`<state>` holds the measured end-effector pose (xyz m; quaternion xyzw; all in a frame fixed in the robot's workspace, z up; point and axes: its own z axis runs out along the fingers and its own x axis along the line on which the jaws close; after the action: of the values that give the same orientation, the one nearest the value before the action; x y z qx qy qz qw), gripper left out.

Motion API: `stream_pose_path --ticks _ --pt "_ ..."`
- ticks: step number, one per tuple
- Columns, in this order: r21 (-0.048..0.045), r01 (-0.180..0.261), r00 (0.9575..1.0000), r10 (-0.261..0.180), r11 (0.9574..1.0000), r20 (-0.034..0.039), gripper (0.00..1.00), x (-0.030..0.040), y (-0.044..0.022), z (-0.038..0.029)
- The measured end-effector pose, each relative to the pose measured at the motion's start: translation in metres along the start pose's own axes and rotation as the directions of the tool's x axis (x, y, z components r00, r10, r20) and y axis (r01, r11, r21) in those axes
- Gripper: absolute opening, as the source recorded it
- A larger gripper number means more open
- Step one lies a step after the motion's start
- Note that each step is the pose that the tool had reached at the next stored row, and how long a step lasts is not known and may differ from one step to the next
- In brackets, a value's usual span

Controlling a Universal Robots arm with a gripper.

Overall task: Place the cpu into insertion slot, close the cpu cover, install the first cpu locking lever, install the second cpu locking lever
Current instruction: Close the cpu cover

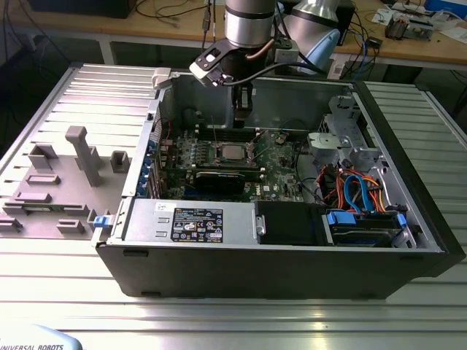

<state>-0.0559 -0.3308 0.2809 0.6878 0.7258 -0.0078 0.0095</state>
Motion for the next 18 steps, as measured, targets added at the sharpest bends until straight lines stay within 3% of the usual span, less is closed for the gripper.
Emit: stream_pose_path --ticks 5,18 --pt "-0.0001 0.0 1.0 0.0 1.0 0.0 0.11 -0.0002 0.0036 0.0" --pt "0.0 0.0 1.0 0.0 1.0 0.0 0.11 -0.0003 0.0055 0.0"
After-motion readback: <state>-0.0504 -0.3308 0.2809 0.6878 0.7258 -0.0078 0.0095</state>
